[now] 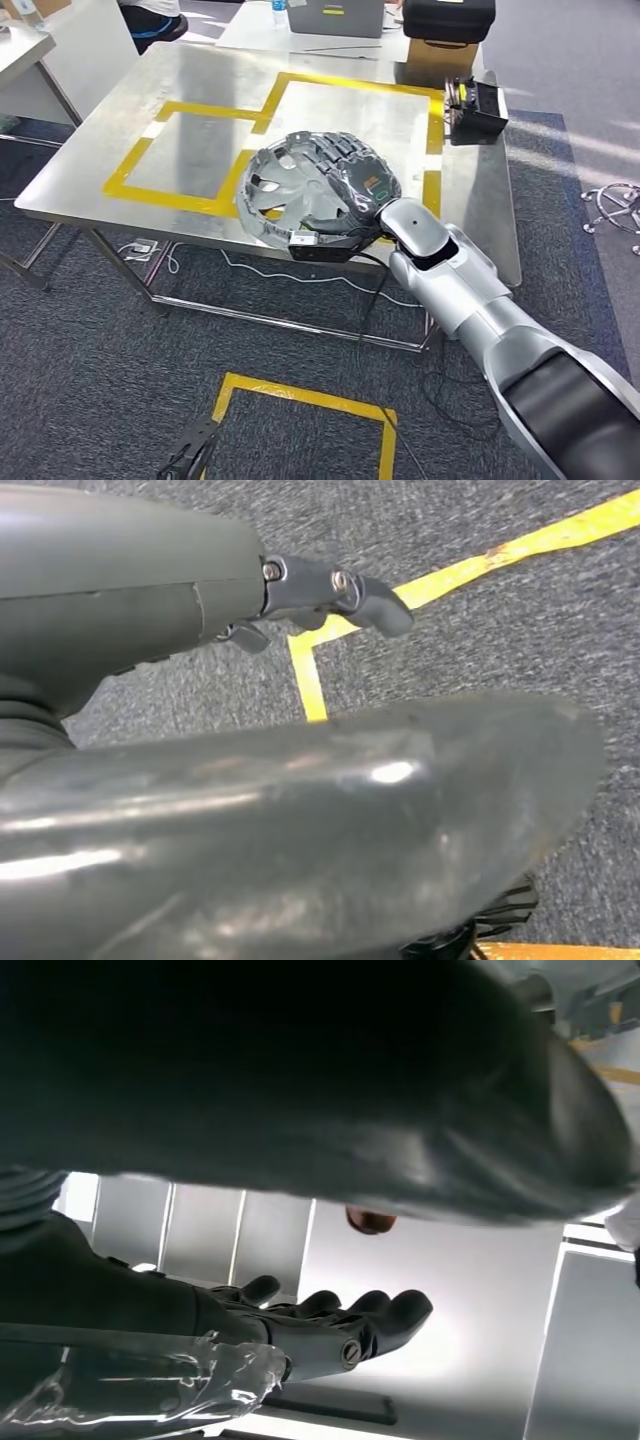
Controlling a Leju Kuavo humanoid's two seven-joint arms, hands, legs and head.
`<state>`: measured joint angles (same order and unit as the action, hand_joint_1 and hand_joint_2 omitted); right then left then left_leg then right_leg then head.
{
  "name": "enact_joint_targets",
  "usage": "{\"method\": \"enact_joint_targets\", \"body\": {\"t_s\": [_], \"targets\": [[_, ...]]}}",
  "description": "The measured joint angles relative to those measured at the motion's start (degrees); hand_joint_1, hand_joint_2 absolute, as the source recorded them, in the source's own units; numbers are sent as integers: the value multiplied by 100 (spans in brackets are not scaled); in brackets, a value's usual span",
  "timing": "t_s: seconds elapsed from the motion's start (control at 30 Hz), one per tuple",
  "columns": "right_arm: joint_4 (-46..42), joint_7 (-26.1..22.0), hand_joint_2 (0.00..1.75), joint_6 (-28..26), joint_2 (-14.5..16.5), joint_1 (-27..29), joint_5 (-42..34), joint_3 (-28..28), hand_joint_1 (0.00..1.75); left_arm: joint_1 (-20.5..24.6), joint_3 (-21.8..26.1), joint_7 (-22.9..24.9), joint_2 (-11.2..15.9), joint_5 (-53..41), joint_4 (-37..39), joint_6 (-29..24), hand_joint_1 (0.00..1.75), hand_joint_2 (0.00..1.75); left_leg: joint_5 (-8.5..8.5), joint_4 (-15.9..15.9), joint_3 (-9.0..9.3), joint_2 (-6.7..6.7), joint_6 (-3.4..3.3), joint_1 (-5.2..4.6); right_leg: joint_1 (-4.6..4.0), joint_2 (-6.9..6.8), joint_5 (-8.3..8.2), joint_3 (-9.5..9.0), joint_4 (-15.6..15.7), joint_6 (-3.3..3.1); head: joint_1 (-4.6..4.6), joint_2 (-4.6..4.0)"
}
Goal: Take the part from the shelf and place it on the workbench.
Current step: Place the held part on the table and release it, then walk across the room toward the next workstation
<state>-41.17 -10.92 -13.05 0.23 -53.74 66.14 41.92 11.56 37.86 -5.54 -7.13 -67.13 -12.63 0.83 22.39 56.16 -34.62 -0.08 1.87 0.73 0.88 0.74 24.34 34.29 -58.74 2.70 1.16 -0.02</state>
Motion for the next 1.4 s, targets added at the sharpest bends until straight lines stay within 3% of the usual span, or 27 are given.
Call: {"method": "enact_joint_targets", "body": {"t_s": [0.03,0.1,0.17,0.23,0.27,0.3,0.4,0.43,0.53,0.6,0.67,0.7,0.73,0.77,0.8,0.83,0.9,0.93,1.0,1.07,1.1,1.2,1.23,1.27,1.3,1.37,1.4], "targets": [[0,2,0,-1,-3,0,-1,-1,0,-3,1,-1,3,1,0,0,0,0,42,34,-32,1,29,7,-1,4,-18,31,-7,-53,-8,0],[-3,2,0,-2,-4,-2,-2,-1,0,-2,1,-1,5,1,0,0,0,0,361,406,-201,2,72,15,7,3,-75,96,1,-150,-29,0],[-5,2,0,-1,-4,2,-1,0,0,-2,1,-1,1,1,0,1,0,0,843,1192,-513,2,94,16,-6,1,-139,184,1,-209,-50,0],[-5,2,0,0,-4,10,0,3,0,-7,1,-1,-6,1,0,2,0,0,1048,1719,-682,2,89,16,-23,0,-210,278,-1,-228,-54,0],[-6,2,0,0,-4,12,0,4,0,-8,2,-1,-8,1,0,2,0,0,989,1678,-613,2,77,16,-28,2,-246,322,-1,-226,-54,0],[-8,2,0,-1,-4,12,0,4,0,-7,2,-1,-8,1,0,2,0,0,852,1421,-429,2,59,15,-31,4,-282,361,-2,-215,-54,0],[-28,2,0,-8,-7,-5,-1,-5,0,14,2,-4,-8,1,0,2,0,0,517,323,273,-1,7,2,-45,13,-388,453,-4,-141,-53,0],[-34,2,0,-11,-9,-10,-1,-9,0,21,1,-6,-10,1,0,2,0,0,490,151,362,-4,-7,-8,-49,14,-430,474,3,-105,-60,0],[-37,3,0,-19,-23,3,-1,-14,0,13,2,-11,-12,0,0,9,0,0,392,78,299,-4,-97,-26,-31,8,-521,522,55,9,-69,0],[-36,7,0,-24,-43,10,0,-16,0,10,2,-13,-10,-1,0,14,0,0,285,53,220,5,-182,-15,-22,-11,-238,646,-209,59,-53,0],[-36,13,0,-29,-55,11,0,-19,0,11,2,-14,-11,-2,0,17,0,0,187,53,108,10,-232,-22,-23,-25,304,878,-956,92,-39,0],[-36,16,0,-30,-57,17,0,-19,0,10,2,-14,-13,-3,0,19,0,0,138,55,47,11,-241,-29,-25,-25,505,978,-1346,103,-39,0],[-36,18,0,-31,-59,27,0,-19,0,8,2,-14,-13,-3,0,21,0,0,90,57,-15,12,-244,-35,-28,-25,593,1003,-1591,106,-40,0],[-36,19,0,-31,-61,36,0,-19,0,6,2,-14,-13,-4,0,22,0,0,43,59,-75,12,-243,-39,-32,-25,567,926,-1629,100,-39,0],[-37,19,0,-32,-62,41,0,-19,0,6,2,-14,-14,-4,0,22,0,0,-3,60,-129,11,-236,-42,-36,-25,457,724,-1432,85,-40,0],[-37,19,0,-33,-63,37,0,-20,0,6,2,-14,-15,-4,0,22,0,0,-46,63,-174,9,-224,-43,-41,-26,333,425,-1056,62,-39,0],[-44,19,0,-39,-62,14,0,-22,0,8,2,-15,-19,-4,0,22,0,0,-127,65,-242,6,-177,-50,-65,-29,248,-140,-263,12,-47,0],[-48,19,0,-45,-62,2,0,-23,0,9,2,-16,-21,-5,0,22,0,0,-165,65,-259,6,-146,-50,-80,-28,261,-278,-42,-11,-41,0],[-55,20,0,-56,-66,-6,0,-25,0,8,2,-16,-29,-6,0,23,0,0,-246,45,-274,6,-75,-44,-105,-22,237,-279,35,-67,-33,0],[-57,20,0,-57,-69,-11,0,-25,0,4,2,-16,-35,-6,0,23,0,0,-177,85,-327,3,0,-36,-86,-26,136,-217,69,-151,-27,0],[-58,20,0,-57,-68,-13,0,-24,0,4,2,-16,-36,-6,0,23,0,0,-8,232,-397,2,36,-33,-71,-30,72,-171,89,-186,-35,0],[-60,19,0,-57,-67,-5,0,-23,0,7,2,-16,-36,-6,0,22,0,0,730,1273,-753,2,112,-18,-50,-32,-108,33,103,-225,-52,0],[-60,19,0,-57,-67,5,-2,-22,0,7,2,-16,-36,-6,0,22,0,0,838,1577,-823,2,127,-15,-47,-32,-168,110,101,-223,-51,0],[-60,19,0,-61,-67,13,-11,-23,0,7,2,-16,-36,-6,0,22,0,0,828,1715,-807,2,138,-12,-42,-32,-228,187,99,-216,-51,0],[-60,19,0,-70,-68,21,-33,-25,0,8,2,-16,-37,-6,0,22,0,0,718,1646,-684,2,148,-6,-33,-31,-286,263,96,-200,-51,0],[-61,19,87,-136,-69,36,-131,-54,0,14,2,-19,-44,-4,0,21,0,0,479,1020,-167,2,177,25,-17,-26,-389,390,81,-144,-55,0],[-62,19,131,-195,-73,50,-196,-87,0,21,2,-24,-53,-1,0,20,0,0,458,634,110,-14,172,35,-19,-23,-431,444,67,-108,-61,0]]}}
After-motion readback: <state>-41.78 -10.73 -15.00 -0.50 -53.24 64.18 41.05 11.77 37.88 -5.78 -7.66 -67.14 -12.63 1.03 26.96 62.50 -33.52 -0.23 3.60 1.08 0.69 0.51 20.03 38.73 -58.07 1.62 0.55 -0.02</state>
